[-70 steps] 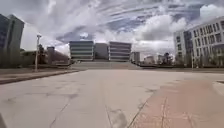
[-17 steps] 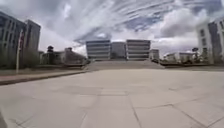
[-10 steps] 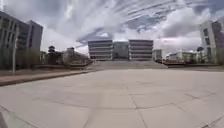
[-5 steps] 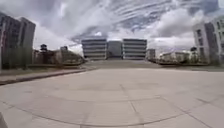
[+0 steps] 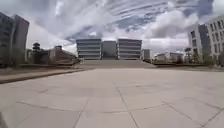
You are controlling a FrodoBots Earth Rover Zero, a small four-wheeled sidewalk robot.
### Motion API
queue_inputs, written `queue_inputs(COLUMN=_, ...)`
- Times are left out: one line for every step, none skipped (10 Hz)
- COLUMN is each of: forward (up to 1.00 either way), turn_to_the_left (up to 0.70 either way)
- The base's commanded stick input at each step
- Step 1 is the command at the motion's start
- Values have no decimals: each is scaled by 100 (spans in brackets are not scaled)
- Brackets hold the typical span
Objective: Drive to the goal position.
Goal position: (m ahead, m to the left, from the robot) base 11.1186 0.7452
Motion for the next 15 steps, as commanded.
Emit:
queue_inputs(forward=100, turn_to_the_left=0)
queue_inputs(forward=100, turn_to_the_left=0)
queue_inputs(forward=100, turn_to_the_left=0)
queue_inputs(forward=100, turn_to_the_left=5)
queue_inputs(forward=100, turn_to_the_left=3)
queue_inputs(forward=100, turn_to_the_left=0)
queue_inputs(forward=100, turn_to_the_left=0)
queue_inputs(forward=100, turn_to_the_left=0)
queue_inputs(forward=100, turn_to_the_left=0)
queue_inputs(forward=100, turn_to_the_left=0)
queue_inputs(forward=100, turn_to_the_left=0)
queue_inputs(forward=100, turn_to_the_left=0)
queue_inputs(forward=100, turn_to_the_left=0)
queue_inputs(forward=100, turn_to_the_left=0)
queue_inputs(forward=100, turn_to_the_left=0)
